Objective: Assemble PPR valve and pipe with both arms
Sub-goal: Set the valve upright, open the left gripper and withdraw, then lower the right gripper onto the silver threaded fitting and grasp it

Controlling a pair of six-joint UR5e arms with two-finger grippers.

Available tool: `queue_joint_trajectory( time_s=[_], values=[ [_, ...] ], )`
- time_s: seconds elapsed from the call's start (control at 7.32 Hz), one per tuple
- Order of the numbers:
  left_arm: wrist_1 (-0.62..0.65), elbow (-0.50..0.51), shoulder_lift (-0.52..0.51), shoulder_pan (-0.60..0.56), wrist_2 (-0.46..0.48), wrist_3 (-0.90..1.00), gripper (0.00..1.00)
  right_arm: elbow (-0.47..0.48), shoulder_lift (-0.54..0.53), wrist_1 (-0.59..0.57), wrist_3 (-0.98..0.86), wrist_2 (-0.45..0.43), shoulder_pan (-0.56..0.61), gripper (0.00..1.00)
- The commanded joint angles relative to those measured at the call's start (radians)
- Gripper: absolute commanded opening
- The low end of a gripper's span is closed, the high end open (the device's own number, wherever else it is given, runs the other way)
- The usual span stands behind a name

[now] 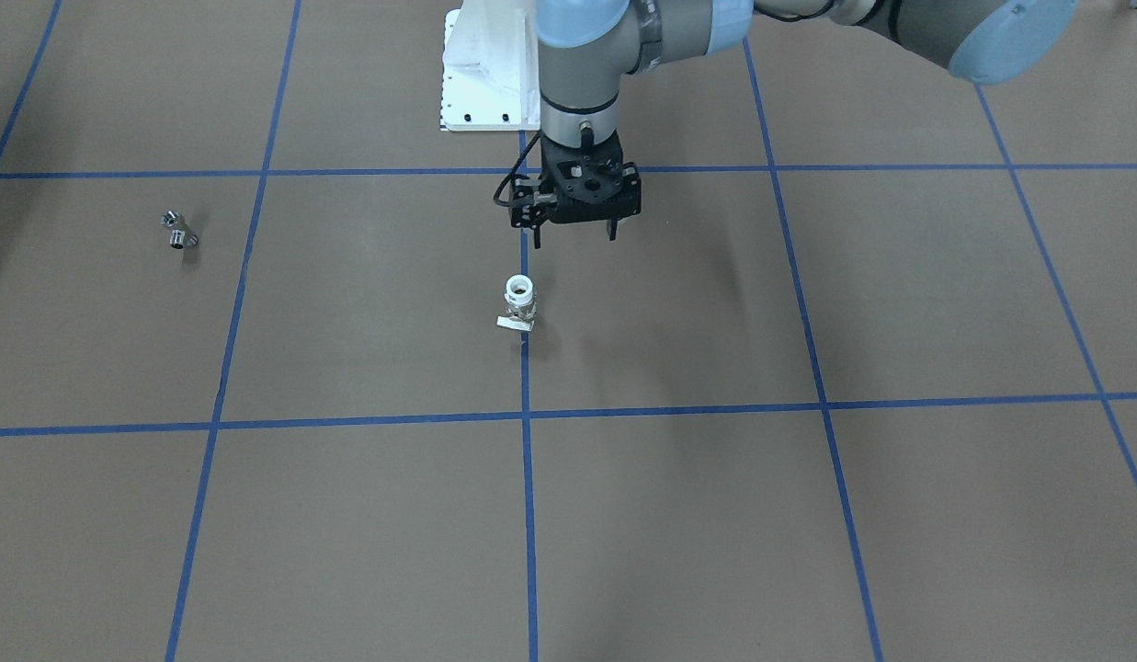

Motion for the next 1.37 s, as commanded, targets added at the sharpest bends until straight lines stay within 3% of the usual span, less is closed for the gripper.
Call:
queue_joint_trajectory(
  time_s=[0.0,0.41,0.82,1.09,1.23],
  values=[
    [0.155,-0.290,0.200,-0.105,-0.053,0.257,1.00,0.023,0.001,0.003,0.090,0.013,-0.012,1.00],
    [0.166,-0.332,0.431,-0.490,-0.240,0.820,1.00,0.158,-0.042,-0.003,0.251,0.035,-0.058,1.00],
    [0.152,-0.230,0.562,-0.924,-0.337,1.368,1.00,0.329,-0.093,-0.006,0.437,0.035,-0.159,1.00],
    [0.146,-0.119,0.649,-1.075,-0.413,1.468,1.00,0.429,-0.106,-0.008,0.587,0.021,-0.254,1.00],
    [0.058,-0.016,0.665,-1.144,-0.489,1.474,1.00,0.447,-0.108,-0.017,0.594,0.019,-0.270,1.00]
  ],
)
